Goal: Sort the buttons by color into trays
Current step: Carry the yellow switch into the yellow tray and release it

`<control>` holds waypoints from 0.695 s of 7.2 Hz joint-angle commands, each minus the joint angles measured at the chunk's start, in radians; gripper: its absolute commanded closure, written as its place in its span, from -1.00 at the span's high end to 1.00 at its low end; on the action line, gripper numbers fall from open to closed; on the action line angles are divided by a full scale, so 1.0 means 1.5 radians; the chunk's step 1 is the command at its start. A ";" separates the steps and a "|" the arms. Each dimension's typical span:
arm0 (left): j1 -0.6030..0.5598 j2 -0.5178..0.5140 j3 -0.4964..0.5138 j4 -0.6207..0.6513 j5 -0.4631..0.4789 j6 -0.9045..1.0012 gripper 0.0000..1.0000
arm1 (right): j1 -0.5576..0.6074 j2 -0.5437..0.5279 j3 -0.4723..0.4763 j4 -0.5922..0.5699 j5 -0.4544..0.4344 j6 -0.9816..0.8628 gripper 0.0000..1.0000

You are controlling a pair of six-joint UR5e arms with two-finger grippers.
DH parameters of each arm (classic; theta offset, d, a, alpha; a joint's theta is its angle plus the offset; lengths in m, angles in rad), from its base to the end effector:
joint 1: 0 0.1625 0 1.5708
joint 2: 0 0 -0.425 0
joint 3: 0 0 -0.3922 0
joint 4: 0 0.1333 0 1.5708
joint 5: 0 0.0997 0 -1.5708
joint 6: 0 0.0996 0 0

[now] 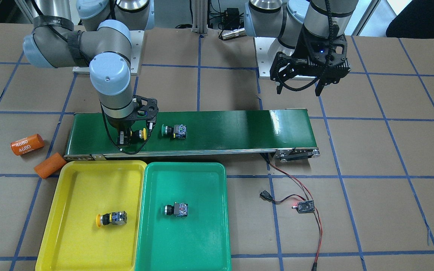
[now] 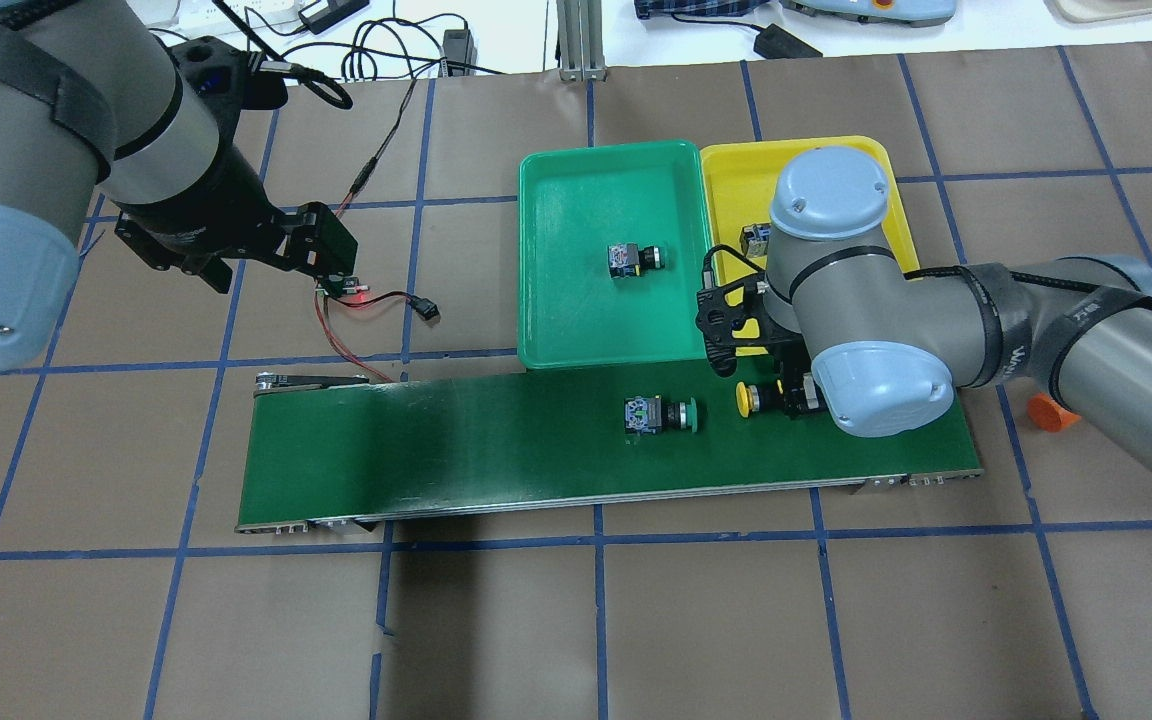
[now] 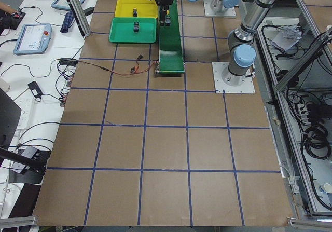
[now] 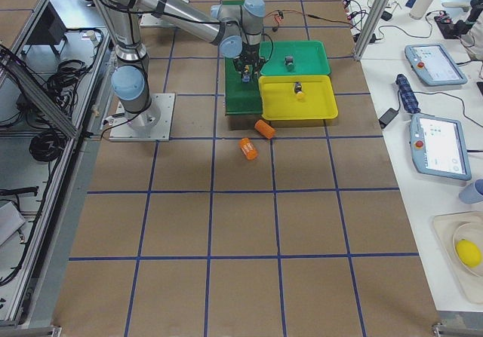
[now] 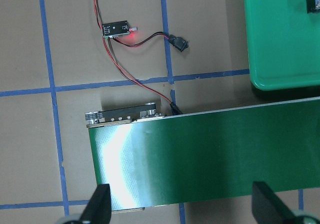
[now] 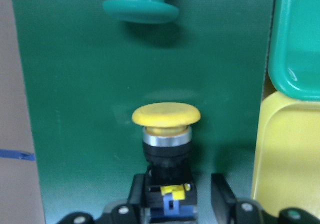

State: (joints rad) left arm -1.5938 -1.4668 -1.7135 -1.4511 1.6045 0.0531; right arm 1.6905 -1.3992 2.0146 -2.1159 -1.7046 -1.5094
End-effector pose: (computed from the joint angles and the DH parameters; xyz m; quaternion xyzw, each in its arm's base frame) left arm -0.1404 -0.4521 0.4789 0.0373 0.9983 -0.0402 0.0174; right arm 0.1771 -0.4675 0.2494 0.7270 -0.6825 -0.0697 0.0289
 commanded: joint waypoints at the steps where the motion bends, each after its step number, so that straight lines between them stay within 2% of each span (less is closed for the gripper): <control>1: 0.000 -0.001 0.000 0.000 0.000 -0.001 1.00 | 0.000 -0.001 -0.001 -0.001 -0.040 -0.013 -1.00; 3: 0.000 -0.001 -0.001 0.000 -0.001 -0.001 1.00 | -0.001 -0.004 -0.003 -0.001 -0.038 -0.011 -1.00; 4: 0.000 -0.001 -0.001 0.000 -0.001 -0.001 1.00 | -0.001 -0.014 -0.036 -0.002 -0.038 -0.013 -1.00; 5: 0.000 0.000 -0.001 0.000 -0.001 -0.001 1.00 | -0.003 0.009 -0.107 0.005 -0.039 -0.020 -1.00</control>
State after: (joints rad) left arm -1.5938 -1.4676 -1.7148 -1.4512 1.6031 0.0522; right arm 1.6883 -1.4066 1.9538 -2.1156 -1.7612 -1.5307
